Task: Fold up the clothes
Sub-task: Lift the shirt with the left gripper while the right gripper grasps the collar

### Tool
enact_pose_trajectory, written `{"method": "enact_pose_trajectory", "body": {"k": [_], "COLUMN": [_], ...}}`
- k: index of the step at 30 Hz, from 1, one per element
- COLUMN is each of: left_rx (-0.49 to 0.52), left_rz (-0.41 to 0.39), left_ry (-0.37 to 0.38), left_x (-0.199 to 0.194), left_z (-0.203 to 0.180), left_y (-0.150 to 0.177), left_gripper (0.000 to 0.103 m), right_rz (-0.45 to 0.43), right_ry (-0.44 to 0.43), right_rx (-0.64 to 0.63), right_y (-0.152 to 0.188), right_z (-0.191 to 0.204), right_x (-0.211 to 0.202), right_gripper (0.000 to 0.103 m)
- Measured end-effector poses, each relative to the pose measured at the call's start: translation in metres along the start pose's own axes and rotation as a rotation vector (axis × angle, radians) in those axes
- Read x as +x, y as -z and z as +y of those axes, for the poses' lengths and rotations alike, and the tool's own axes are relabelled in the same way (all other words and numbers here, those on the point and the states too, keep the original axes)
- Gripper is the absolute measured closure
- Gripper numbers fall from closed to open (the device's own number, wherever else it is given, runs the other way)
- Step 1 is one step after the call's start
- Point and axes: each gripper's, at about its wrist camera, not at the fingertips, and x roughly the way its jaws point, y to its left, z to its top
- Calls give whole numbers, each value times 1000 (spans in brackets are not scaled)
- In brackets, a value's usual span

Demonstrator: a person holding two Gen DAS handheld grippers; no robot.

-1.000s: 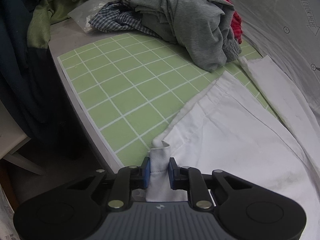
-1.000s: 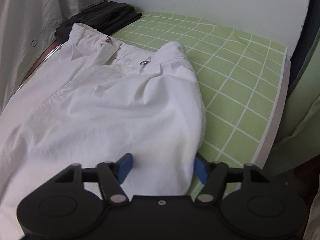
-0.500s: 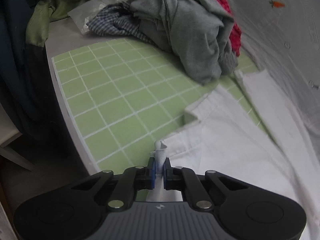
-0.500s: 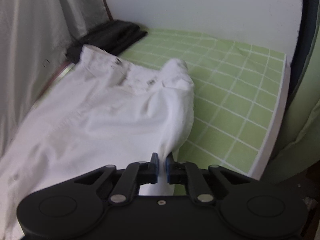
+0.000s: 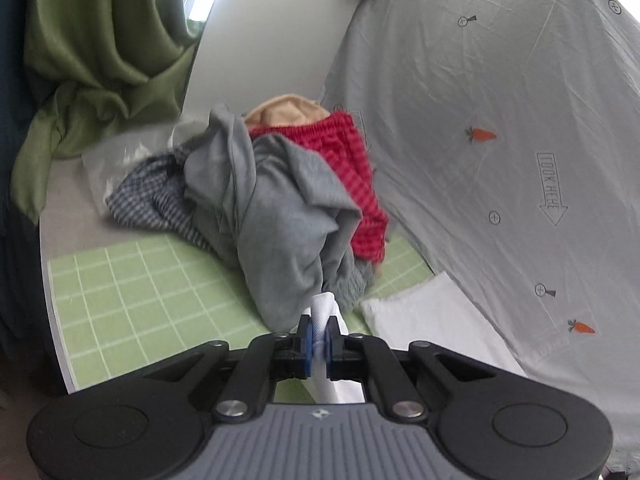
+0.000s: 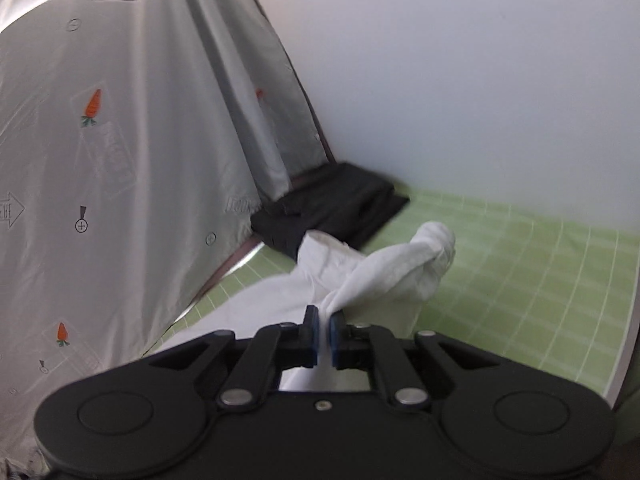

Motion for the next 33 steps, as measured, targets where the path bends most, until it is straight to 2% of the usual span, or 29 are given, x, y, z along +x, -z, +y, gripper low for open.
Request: {"method": "enact_pose_trajectory", "body": {"k": [4,9,13,16,17,18,19,20,21,23,24,25,27,30,33], "left_rx": [14,91,114,197,237,279,317,345,372,415,432,442,423,335,271], "left_rz": [3,-20,-63,-128,-154,-169,-155,-123,-91,-42,-3,45,140,238,272], "left_ry": [5,15,87,168,191,198,176,145,113,85,57,12,-80,-182,-207], "left_x": [18,59,121,182,204,226,244,256,268,280,284,287,292,288,282], "left_z": [-19,-76,-147,-219,-243,-265,-278,-283,-287,-275,-261,-245,-209,-158,-132], "left_y": [-10,-36,-74,-98,-103,-106,-103,-95,-87,-61,-46,-30,-2,27,44], "left_gripper": [97,99,99,97,88,71,59,38,27,21,18,18,18,18,18], "right_rz": [-2,-28,-59,-69,-75,-84,-93,-91,-76,-43,-21,5,66,117,132], "right_ry": [4,0,-19,-60,-61,-47,-32,-6,33,99,112,138,222,344,429], "right_rx": [4,-32,-59,-32,-41,-71,-100,-126,-148,-196,-225,-253,-302,-266,-177], "right_y": [-4,-19,-48,-74,-80,-84,-87,-85,-79,-62,-47,-31,3,44,69], "right_z": [11,49,98,142,157,171,185,196,202,209,207,203,191,160,133], "right_x": [15,46,100,165,188,211,235,251,261,275,274,271,263,235,208], "right_gripper": [97,97,98,98,97,94,78,66,46,37,29,26,25,26,20]}}
